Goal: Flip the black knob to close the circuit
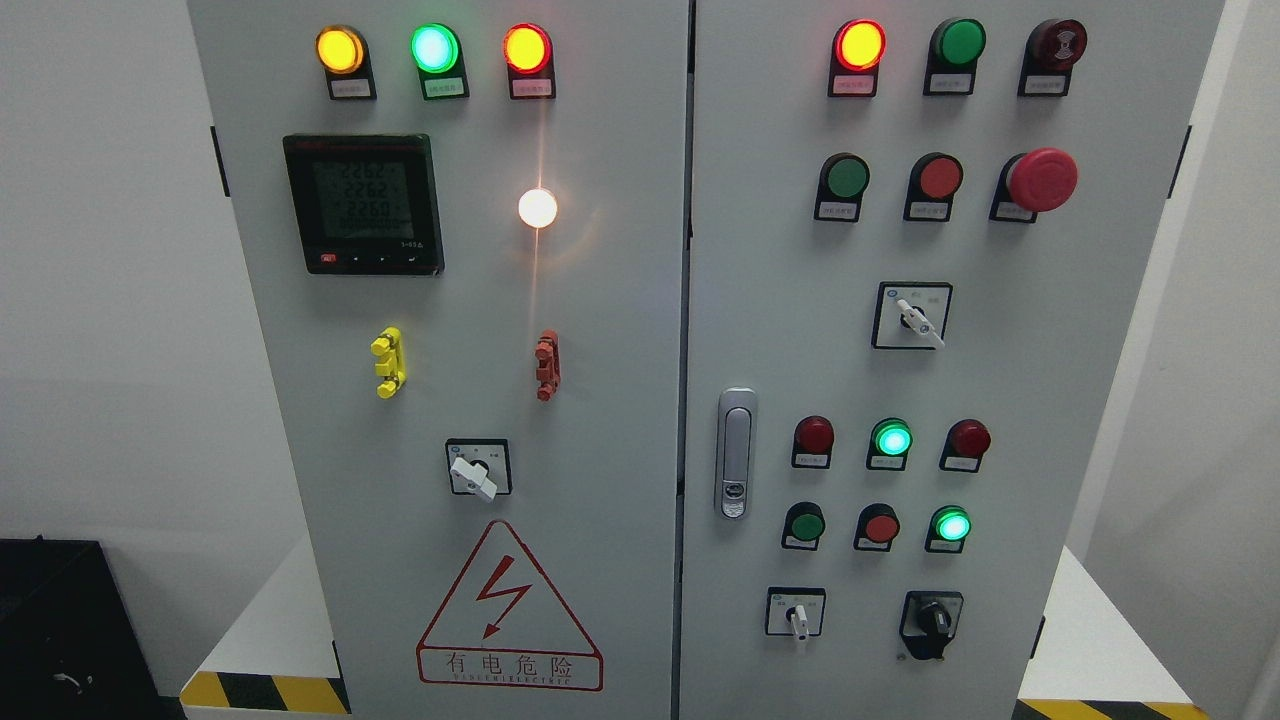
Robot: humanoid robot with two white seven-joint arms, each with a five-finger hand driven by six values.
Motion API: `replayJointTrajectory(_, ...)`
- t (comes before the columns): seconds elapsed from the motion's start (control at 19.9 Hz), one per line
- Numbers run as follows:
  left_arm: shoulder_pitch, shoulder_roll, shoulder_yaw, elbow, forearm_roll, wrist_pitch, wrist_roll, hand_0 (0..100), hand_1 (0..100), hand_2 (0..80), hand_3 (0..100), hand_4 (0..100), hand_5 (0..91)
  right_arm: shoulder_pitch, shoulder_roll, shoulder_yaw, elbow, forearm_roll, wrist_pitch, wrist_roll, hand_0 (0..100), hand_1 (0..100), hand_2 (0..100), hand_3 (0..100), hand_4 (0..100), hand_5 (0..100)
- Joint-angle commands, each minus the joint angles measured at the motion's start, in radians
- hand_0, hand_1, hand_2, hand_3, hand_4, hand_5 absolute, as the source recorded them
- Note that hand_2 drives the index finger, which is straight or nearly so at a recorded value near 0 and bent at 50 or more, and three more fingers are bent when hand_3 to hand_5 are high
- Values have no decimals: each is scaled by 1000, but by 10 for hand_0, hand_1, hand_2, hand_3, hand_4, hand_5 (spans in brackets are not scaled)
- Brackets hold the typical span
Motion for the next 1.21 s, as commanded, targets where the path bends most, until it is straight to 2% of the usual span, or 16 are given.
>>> replayJointTrajectory(0.0, 0, 0, 0, 0, 0, 0, 1, 120, 556, 0, 0, 0, 0, 14, 0, -75, -279, 205, 57, 12, 0, 33, 40, 150, 134, 0)
replayJointTrajectory(0.1, 0, 0, 0, 0, 0, 0, 1, 120, 556, 0, 0, 0, 0, 15, 0, -132, -356, 346, 60, 13, 0, 43, 140, 275, 231, 34)
replayJointTrajectory(0.15, 0, 0, 0, 0, 0, 0, 1, 120, 556, 0, 0, 0, 0, 15, 0, -150, -391, 415, 60, 15, 0, 46, 206, 366, 303, 152)
replayJointTrajectory(0.2, 0, 0, 0, 0, 0, 0, 1, 120, 556, 0, 0, 0, 0, 15, 0, -160, -431, 472, 60, 15, 0, 50, 255, 423, 350, 202)
replayJointTrajectory(0.4, 0, 0, 0, 0, 0, 0, 1, 120, 556, 0, 0, 0, 0, 15, 0, -163, -593, 560, 62, 18, 0, 75, 407, 571, 518, 403)
replayJointTrajectory(0.45, 0, 0, 0, 0, 0, 0, 1, 120, 556, 0, 0, 0, 0, 15, 0, -163, -635, 584, 62, 28, 0, 77, 452, 609, 563, 470)
replayJointTrajectory(0.55, 0, 0, 0, 0, 0, 0, 1, 120, 556, 0, 0, 0, 0, 15, 0, -166, -719, 646, 62, 44, 0, 88, 513, 676, 609, 543)
replayJointTrajectory(0.6, 0, 0, 0, 0, 0, 0, 1, 120, 556, 0, 0, 0, 0, 15, 0, -166, -761, 667, 63, 48, 0, 95, 578, 737, 655, 626)
replayJointTrajectory(0.65, 0, 0, 0, 0, 0, 0, 1, 120, 556, 0, 0, 0, 0, 15, 0, -167, -803, 686, 71, 55, 0, 96, 595, 745, 660, 634)
replayJointTrajectory(0.75, 0, 0, 0, 0, 0, 0, 1, 120, 556, 0, 0, 0, 0, 15, 0, -186, -883, 741, 77, 73, 0, 111, 700, 837, 734, 728)
replayJointTrajectory(0.85, 0, 0, 0, 0, 0, 0, 1, 120, 556, 0, 0, 0, 0, 15, 0, -207, -965, 842, 74, 105, 0, 113, 762, 899, 782, 782)
replayJointTrajectory(0.9, 0, 0, 0, 0, 0, 0, 1, 120, 556, 0, 0, 0, 0, 15, 0, -221, -1011, 883, 67, 113, 0, 88, 798, 932, 813, 820)
replayJointTrajectory(1.0, 0, 0, 0, 0, 0, 0, 1, 120, 556, 0, 0, 0, 0, 18, 2, -226, -1098, 949, 62, 118, 0, 2, 828, 972, 846, 853)
replayJointTrajectory(1.16, 0, 0, 0, 0, 0, 0, 1, 120, 556, 0, 0, 0, 0, 29, 2, -221, -1216, 990, 47, 119, 0, 0, 859, 1000, 880, 888)
